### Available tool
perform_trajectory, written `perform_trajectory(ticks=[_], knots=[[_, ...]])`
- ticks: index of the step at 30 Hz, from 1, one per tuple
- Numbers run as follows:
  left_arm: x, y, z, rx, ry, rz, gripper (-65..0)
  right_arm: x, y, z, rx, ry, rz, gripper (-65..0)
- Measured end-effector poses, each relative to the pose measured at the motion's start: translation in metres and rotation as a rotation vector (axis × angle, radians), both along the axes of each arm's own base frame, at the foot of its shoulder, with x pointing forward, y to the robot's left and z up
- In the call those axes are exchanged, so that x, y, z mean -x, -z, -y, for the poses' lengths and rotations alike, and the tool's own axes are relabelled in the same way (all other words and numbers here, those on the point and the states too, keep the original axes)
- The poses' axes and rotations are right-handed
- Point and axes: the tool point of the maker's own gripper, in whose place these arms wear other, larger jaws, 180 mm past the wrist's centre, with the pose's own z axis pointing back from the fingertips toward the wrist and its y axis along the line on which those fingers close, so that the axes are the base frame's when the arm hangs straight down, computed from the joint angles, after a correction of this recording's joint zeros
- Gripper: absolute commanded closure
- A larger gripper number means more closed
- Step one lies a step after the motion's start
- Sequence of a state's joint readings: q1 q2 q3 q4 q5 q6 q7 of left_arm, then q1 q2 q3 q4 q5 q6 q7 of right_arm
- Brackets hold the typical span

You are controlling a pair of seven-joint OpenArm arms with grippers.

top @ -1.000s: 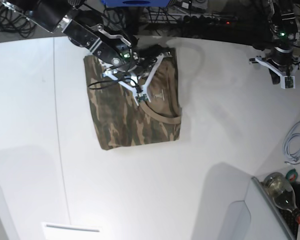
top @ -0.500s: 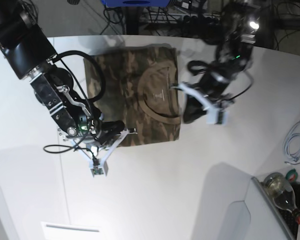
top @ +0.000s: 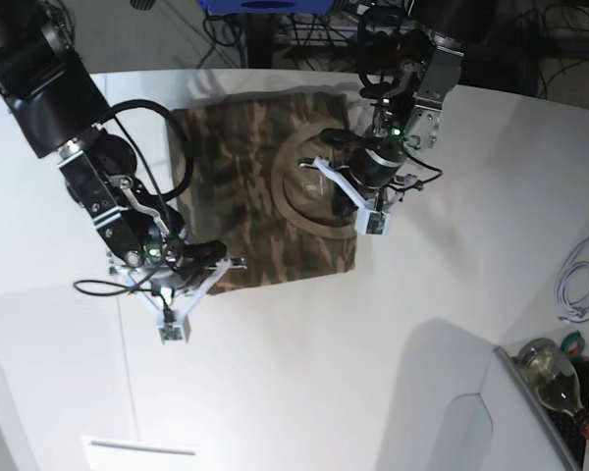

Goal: Layout the t-shirt on the table in an organized manner, then fold the t-shirt properly
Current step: 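Tuck and square the folded shirt's sides with both grippers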

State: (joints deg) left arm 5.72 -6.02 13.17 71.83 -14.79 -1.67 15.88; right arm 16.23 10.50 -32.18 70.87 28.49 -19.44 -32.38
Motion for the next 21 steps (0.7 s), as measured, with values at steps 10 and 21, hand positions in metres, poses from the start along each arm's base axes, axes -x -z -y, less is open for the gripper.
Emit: perform_trajectory(ticks=[10,21], knots=[[0.001,0.001,0.000,-0.007,0.011,-0.001,0.0,0.000,0.032,0.025,0.062,0.044,-0.019,-0.2],[0.003,0.001,-0.003,-0.008,0.007,-0.004,0.0,-0.010,-0.020,0.010,0.007,-0.007,0.087,0.0]])
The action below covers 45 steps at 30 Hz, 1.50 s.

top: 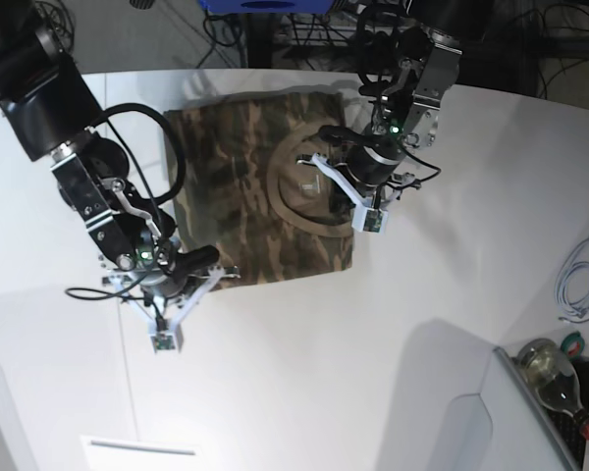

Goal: Layout the t-shirt on the table in an organized manner, then fold the t-shirt properly
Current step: 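Tuck and square the folded shirt's sides with both grippers, then withdraw the right gripper and move the left gripper to the collar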

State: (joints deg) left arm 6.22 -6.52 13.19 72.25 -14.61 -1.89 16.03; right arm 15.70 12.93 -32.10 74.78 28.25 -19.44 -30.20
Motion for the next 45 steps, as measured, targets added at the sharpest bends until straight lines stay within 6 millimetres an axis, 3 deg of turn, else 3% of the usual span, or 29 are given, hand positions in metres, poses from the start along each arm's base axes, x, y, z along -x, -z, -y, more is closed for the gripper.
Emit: perform_trajectory(ticks=[3,5,8,11,14,20,23,25,27,29,32,35,36,39,41,45], knots=[[-0.001,-0.002,0.001,0.002,0.002,0.004,0.0,0.010,-0.001,-0.018,-0.041,-0.021,-0.009,0.0],[0.000,-0.004,0.001,0.002,0.002,0.000,0.0,0.016,0.021,-0.022,-0.034,-0.008,-0.072,0.0],[-0.003,-0.007,0.002,0.002,0.005,0.010,0.0,0.002,0.052,-0.008,0.014,0.039,-0.087,0.0],[-0.003,-0.007,0.001,-0.003,0.005,0.011,0.0,-0.011,0.064,0.016,0.082,0.086,-0.068,0.0],[-0.002,-0.007,0.001,-0.002,0.005,0.011,0.0,-0.017,0.054,0.019,0.083,0.089,-0.040,0.0],[-0.002,-0.008,0.001,-0.002,0.004,0.010,0.0,-0.006,0.013,-0.018,-0.024,0.015,-0.002,0.0],[-0.003,-0.024,0.001,0.006,0.013,0.051,0.0,0.003,-0.009,-0.026,-0.089,0.006,0.002,0.0],[0.000,-0.046,-0.003,0.022,0.015,0.108,0.0,0.007,-0.024,-0.018,-0.130,0.037,0.024,0.0],[0.007,-0.060,-0.021,0.055,-0.062,0.126,0.0,0.013,-0.036,-0.003,-0.161,0.088,0.054,0.0],[0.014,-0.069,-0.031,0.145,-0.125,0.091,0.0,0.022,-0.035,0.016,-0.158,0.126,0.055,0.0],[0.009,-0.086,-0.026,0.343,-0.143,0.087,0.0,0.034,-0.022,0.037,-0.120,0.149,0.023,0.0],[0.005,-0.077,-0.024,0.439,-0.166,0.053,0.0,0.040,-0.018,0.047,-0.094,0.150,0.016,0.0],[0.007,-0.069,-0.024,0.451,-0.170,0.030,-7.6,0.043,-0.015,0.049,-0.091,0.152,0.011,0.0],[0.018,-0.046,-0.023,0.451,-0.154,-0.028,-47.6,0.061,-0.001,0.047,-0.095,0.153,-0.039,0.0],[0.022,-0.040,-0.016,0.472,-0.117,-0.044,-65.0,0.069,0.005,0.046,-0.094,0.153,-0.060,0.0],[0.025,-0.034,-0.001,0.532,-0.015,-0.051,-65.0,0.073,0.008,0.047,-0.091,0.154,-0.063,0.0]])
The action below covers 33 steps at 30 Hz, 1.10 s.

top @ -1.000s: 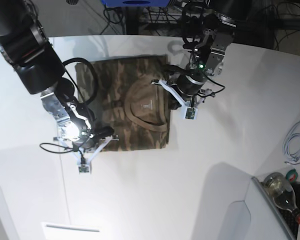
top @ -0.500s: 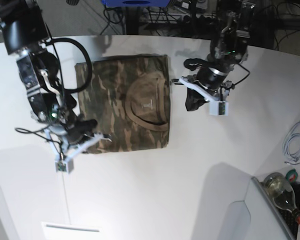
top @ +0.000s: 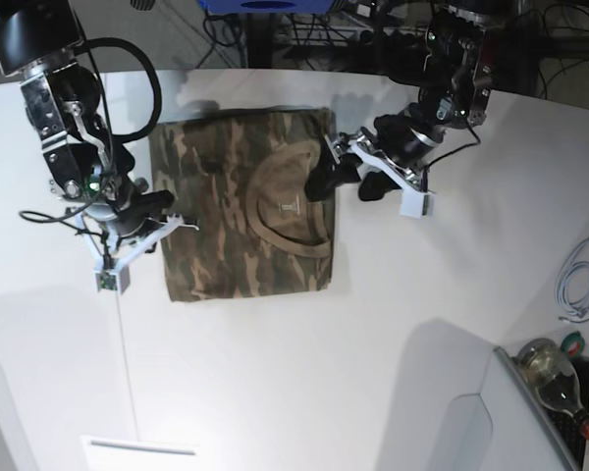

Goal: Layout the t-shirt on the table in an organized manner, then fold the t-shirt properly
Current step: 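Withdraw the right gripper and move the left gripper to the collar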

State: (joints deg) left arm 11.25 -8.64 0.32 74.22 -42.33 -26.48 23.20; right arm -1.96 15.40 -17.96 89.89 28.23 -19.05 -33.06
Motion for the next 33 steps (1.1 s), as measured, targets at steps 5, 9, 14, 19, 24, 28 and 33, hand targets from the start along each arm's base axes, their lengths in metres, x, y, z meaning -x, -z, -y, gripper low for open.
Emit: perform_trajectory(ticks=[5,9,14,19,24,28,33], knots=[[0.000,0.016,0.008,0.059,-0.009,-0.025,-65.0,0.007,0.005,0.000,0.000,-0.001,-0.016,0.0],[-0.010,0.021,0.022,0.114,-0.036,-0.039,-61.9,0.008,0.006,0.002,0.006,-0.002,-0.018,0.0],[-0.010,0.032,0.024,0.137,-0.055,-0.066,-44.8,0.017,0.011,0.013,0.031,0.001,-0.037,0.0],[-0.006,0.045,0.030,0.057,0.012,-0.085,-20.4,0.019,0.011,0.019,0.043,0.008,0.001,0.0],[-0.005,0.049,0.034,0.022,0.033,-0.086,0.0,0.032,0.019,0.031,0.040,0.047,-0.017,0.0],[-0.007,0.048,0.030,-0.011,0.079,-0.096,0.0,0.032,0.016,0.062,0.066,0.125,-0.006,0.0],[-0.010,0.040,-0.004,-0.251,0.223,-0.127,0.0,0.039,0.018,0.076,0.069,0.171,-0.017,0.0]])
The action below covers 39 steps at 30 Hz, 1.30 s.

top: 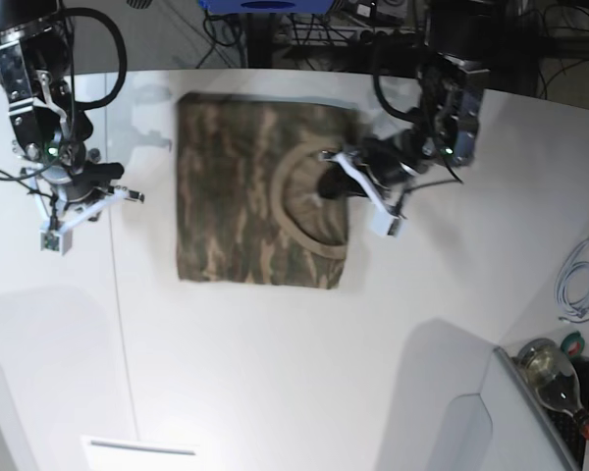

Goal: Layout the t-shirt on the table in an organized manner, then fold the t-shirt properly
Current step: 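Withdraw the right gripper and move the left gripper to the collar, then push the folded shirt's collar side with the left gripper to square it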

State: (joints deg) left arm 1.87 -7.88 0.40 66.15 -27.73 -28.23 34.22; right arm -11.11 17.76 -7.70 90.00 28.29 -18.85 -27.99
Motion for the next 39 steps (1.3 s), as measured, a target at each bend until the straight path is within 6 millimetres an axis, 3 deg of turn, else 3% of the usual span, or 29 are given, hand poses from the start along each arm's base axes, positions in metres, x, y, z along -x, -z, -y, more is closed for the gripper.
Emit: perform_trajectory(ticks=[4,7,11,15,19,25,29,39], knots=[[-0.016,-0.016,-0.035,-0.296,0.171,0.029,0.0,-0.001,-0.001,0.003,0.004,0.008,0.004,0.0],[-0.022,-0.021,-0.034,-0.468,0.422,0.087,0.0,-0.002,-0.002,0.004,0.006,0.008,0.006,0.0],[-0.028,-0.018,-0.013,-0.659,0.662,0.151,0.0,0.000,0.000,0.001,-0.004,0.009,0.001,0.0],[-0.046,-0.023,0.024,-0.780,0.859,0.277,0.0,0.002,0.001,0.003,-0.003,0.017,0.001,0.0],[-0.069,-0.025,0.059,-0.802,0.944,0.373,0.0,0.016,0.000,0.022,-0.007,0.090,-0.007,0.0],[-0.072,-0.014,0.107,-0.764,1.037,0.412,0.0,0.028,-0.007,0.049,0.004,0.177,0.007,0.0],[-0.065,-0.015,0.139,-0.700,1.086,0.464,0.0,0.047,-0.002,0.065,0.025,0.218,-0.022,0.0],[-0.068,-0.015,0.151,-0.689,1.099,0.462,0.0,0.054,0.000,0.071,0.026,0.238,-0.031,0.0]])
